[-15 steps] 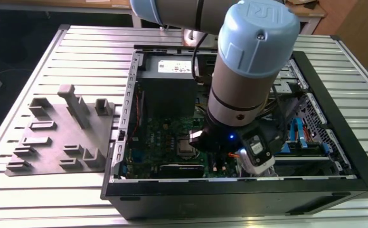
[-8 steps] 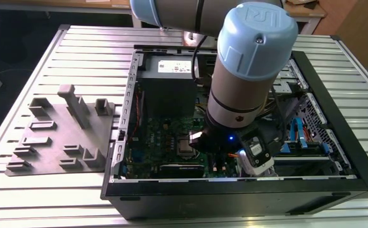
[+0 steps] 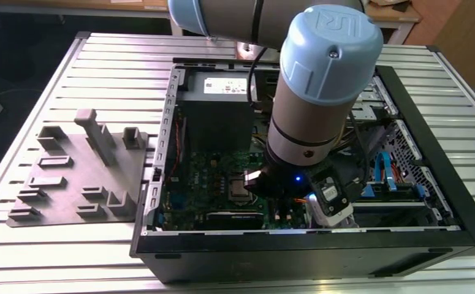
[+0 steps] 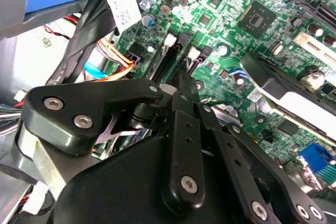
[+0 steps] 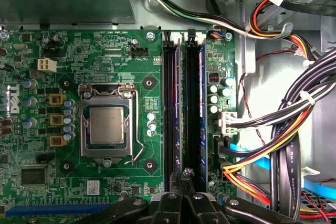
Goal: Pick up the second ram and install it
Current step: 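Press down the second ram until it locks into place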
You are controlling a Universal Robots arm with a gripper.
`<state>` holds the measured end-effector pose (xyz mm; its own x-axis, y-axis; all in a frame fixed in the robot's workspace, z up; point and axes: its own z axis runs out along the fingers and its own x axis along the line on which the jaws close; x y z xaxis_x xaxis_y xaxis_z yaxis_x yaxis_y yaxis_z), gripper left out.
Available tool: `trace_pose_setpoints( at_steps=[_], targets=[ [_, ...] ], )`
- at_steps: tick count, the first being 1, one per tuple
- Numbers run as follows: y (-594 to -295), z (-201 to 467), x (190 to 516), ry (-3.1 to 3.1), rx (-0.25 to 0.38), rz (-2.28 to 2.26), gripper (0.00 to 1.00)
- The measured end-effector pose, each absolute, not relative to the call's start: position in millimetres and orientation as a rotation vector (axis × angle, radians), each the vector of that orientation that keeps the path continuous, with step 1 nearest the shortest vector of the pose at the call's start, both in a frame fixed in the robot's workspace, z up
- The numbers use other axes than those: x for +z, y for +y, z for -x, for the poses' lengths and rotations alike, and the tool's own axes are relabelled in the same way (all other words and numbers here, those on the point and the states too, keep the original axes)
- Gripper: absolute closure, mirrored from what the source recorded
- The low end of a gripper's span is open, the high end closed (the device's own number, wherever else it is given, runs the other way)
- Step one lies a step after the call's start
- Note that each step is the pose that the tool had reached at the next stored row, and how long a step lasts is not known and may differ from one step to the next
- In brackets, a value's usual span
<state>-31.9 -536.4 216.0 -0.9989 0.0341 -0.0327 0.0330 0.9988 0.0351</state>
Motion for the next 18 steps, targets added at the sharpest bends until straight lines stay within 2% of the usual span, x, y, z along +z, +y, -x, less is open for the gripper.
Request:
trace_pose_setpoints(
  at_steps=[18],
  targets=[
    [-536,32,235,3.107,0.054,-0.052,0.93]
  ],
)
